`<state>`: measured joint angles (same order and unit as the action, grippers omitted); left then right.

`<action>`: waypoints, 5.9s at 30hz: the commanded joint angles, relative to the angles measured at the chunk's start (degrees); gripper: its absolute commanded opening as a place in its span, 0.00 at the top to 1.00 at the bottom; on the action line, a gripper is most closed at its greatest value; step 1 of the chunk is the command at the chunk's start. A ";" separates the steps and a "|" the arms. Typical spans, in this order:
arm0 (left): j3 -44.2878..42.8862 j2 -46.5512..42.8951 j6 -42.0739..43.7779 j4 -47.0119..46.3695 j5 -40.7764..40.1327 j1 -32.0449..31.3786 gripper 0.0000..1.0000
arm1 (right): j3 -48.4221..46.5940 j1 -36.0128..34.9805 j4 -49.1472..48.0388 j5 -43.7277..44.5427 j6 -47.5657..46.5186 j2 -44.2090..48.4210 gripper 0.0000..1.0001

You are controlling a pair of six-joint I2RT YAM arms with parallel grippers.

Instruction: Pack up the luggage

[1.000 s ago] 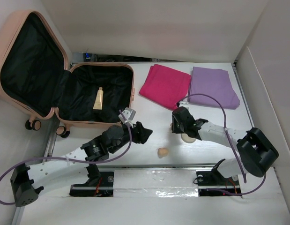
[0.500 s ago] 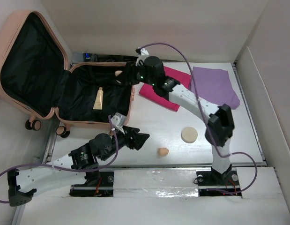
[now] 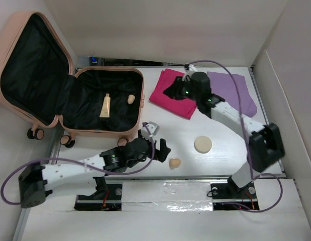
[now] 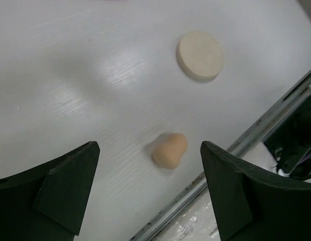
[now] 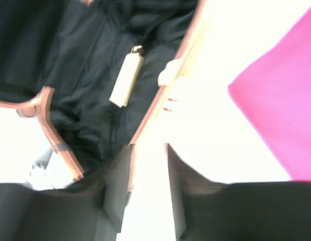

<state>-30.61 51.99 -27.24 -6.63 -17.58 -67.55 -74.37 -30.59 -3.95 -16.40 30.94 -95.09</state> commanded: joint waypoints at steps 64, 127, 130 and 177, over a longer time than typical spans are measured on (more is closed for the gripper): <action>-1.84 4.00 -6.25 -16.29 -2.05 28.72 0.01 | 45.63 8.70 17.47 25.63 5.62 41.22 0.13; 7.41 -25.17 -5.27 -13.94 -15.99 7.78 0.55 | -4.17 -13.61 11.86 17.30 10.55 3.22 1.00; 6.71 -28.25 -5.19 -14.02 -16.25 7.78 0.74 | -22.27 -14.67 11.93 12.99 9.49 -9.96 0.95; -58.07 69.82 -39.97 10.84 -12.82 22.99 0.30 | 32.00 19.43 -3.08 5.50 -1.76 42.88 0.33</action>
<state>-85.73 120.92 -61.49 -2.04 -26.79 -44.91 -42.76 -11.27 -4.51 -10.35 30.20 -54.15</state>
